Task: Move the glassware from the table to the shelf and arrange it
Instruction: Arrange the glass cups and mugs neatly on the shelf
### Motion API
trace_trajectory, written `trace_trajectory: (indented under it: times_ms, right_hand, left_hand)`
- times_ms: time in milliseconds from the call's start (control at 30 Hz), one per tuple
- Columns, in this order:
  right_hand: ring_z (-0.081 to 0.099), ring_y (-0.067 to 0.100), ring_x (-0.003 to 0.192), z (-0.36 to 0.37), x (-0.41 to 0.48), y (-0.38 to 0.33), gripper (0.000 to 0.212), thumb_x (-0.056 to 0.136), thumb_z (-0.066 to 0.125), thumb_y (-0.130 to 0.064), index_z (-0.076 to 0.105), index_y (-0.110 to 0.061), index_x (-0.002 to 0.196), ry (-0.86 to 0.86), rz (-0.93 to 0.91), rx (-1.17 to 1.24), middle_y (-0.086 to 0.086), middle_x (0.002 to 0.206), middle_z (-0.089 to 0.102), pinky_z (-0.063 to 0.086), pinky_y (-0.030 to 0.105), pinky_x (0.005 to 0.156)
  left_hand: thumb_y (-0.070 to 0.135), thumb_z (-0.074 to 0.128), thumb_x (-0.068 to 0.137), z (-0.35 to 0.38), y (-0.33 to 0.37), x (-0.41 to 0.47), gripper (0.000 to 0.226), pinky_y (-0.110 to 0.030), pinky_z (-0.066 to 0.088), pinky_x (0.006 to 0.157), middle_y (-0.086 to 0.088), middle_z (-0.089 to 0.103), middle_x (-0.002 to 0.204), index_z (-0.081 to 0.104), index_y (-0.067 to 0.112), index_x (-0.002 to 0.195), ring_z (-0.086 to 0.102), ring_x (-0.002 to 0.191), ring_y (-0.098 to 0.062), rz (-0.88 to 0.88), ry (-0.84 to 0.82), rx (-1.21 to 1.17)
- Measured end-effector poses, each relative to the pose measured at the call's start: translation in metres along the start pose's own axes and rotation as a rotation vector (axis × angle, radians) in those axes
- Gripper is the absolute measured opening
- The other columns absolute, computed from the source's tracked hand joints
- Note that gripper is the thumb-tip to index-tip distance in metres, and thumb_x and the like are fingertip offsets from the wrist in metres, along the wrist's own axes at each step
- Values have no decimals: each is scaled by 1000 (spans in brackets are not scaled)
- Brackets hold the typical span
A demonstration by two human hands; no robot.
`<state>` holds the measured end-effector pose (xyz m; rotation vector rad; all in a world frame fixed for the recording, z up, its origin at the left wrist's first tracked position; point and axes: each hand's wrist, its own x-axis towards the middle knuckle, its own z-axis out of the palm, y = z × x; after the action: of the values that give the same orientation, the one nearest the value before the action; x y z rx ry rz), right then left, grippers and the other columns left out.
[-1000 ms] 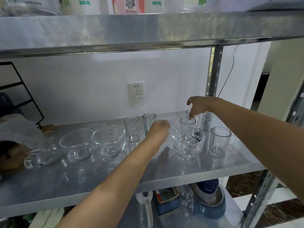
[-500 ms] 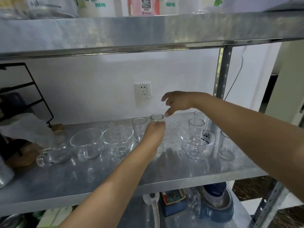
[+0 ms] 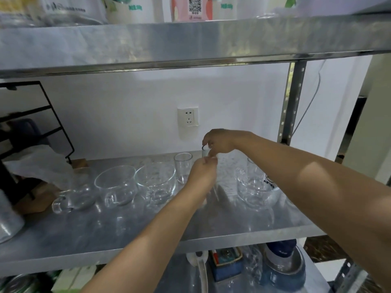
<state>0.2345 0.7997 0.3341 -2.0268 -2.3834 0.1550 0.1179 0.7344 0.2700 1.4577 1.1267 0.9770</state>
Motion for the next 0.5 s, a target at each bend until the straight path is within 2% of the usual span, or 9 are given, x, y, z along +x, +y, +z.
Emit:
trace_trajectory:
  times_ms: [100, 267, 500]
  right_hand:
    - [49, 28, 127, -12, -12, 19, 64, 87, 72, -27, 47, -6, 142, 49, 116, 27, 11, 142, 50, 40, 26, 96]
    - [58, 34, 118, -18, -28, 56, 56, 85, 74, -25, 56, 4, 130, 16, 273, -3, 20, 132, 58, 49, 37, 97]
    - [61, 34, 114, -11, -30, 70, 55, 81, 76, -28, 60, 1, 126, -16, 296, -9, 18, 130, 59, 51, 42, 97]
  left_hand:
    - [16, 39, 98, 7, 7, 3, 31, -14, 29, 37, 3, 39, 56, 45, 17, 67, 39, 32, -1, 27, -1, 14]
    - [23, 44, 99, 18, 7, 13, 28, -29, 40, 75, -5, 51, 79, 56, 15, 75, 47, 73, -18, -30, 2, -17]
    - [23, 45, 99, 29, -2, 14, 28, -31, 41, 80, -8, 48, 86, 52, 19, 72, 47, 80, -19, -39, -19, -24]
